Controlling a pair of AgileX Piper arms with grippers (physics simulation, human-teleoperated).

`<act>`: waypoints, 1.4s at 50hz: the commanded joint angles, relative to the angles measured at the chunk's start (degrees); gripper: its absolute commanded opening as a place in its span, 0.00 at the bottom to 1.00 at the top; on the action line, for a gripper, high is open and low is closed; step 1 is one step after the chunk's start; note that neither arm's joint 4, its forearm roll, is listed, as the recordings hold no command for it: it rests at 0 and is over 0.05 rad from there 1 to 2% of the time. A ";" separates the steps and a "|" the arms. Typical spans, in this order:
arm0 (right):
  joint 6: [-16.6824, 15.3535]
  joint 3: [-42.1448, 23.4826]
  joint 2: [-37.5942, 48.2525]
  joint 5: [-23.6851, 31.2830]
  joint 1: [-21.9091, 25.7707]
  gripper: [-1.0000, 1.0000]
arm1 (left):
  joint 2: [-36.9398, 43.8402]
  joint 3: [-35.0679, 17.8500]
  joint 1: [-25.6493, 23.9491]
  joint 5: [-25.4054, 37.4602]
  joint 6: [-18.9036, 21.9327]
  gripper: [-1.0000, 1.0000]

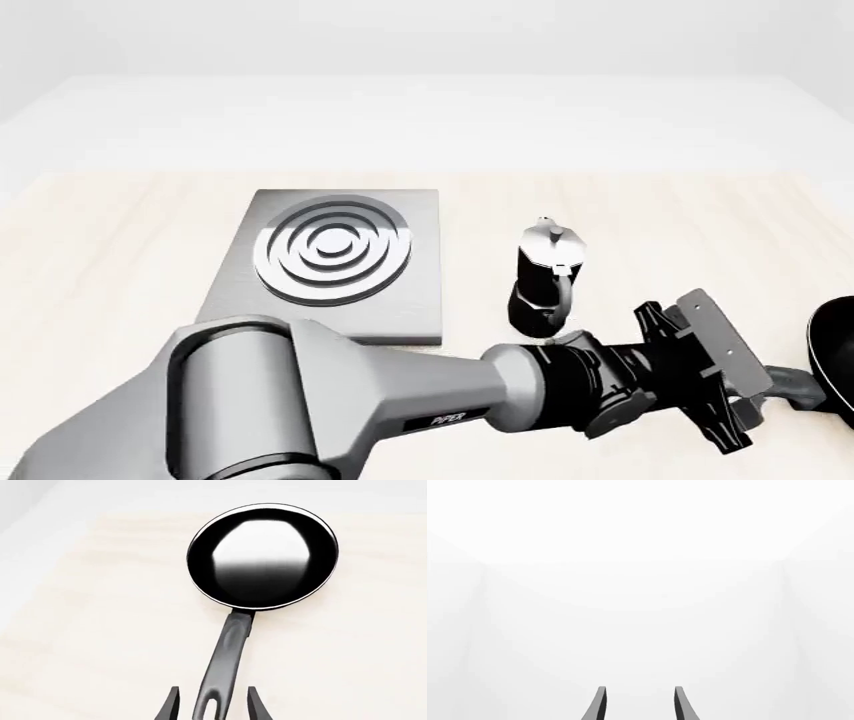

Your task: Put the frying pan on the stove.

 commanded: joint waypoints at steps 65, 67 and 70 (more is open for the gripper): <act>-0.36 -0.40 0.00 -0.15 1.21 1.00 | 9.66 -11.48 1.67 7.46 6.00 1.00; -0.38 -0.41 0.00 -0.15 1.25 1.00 | 9.52 -11.24 1.68 7.18 6.08 0.00; -0.46 -0.44 0.00 -0.16 1.39 1.00 | 9.27 -10.77 1.54 6.73 6.09 0.00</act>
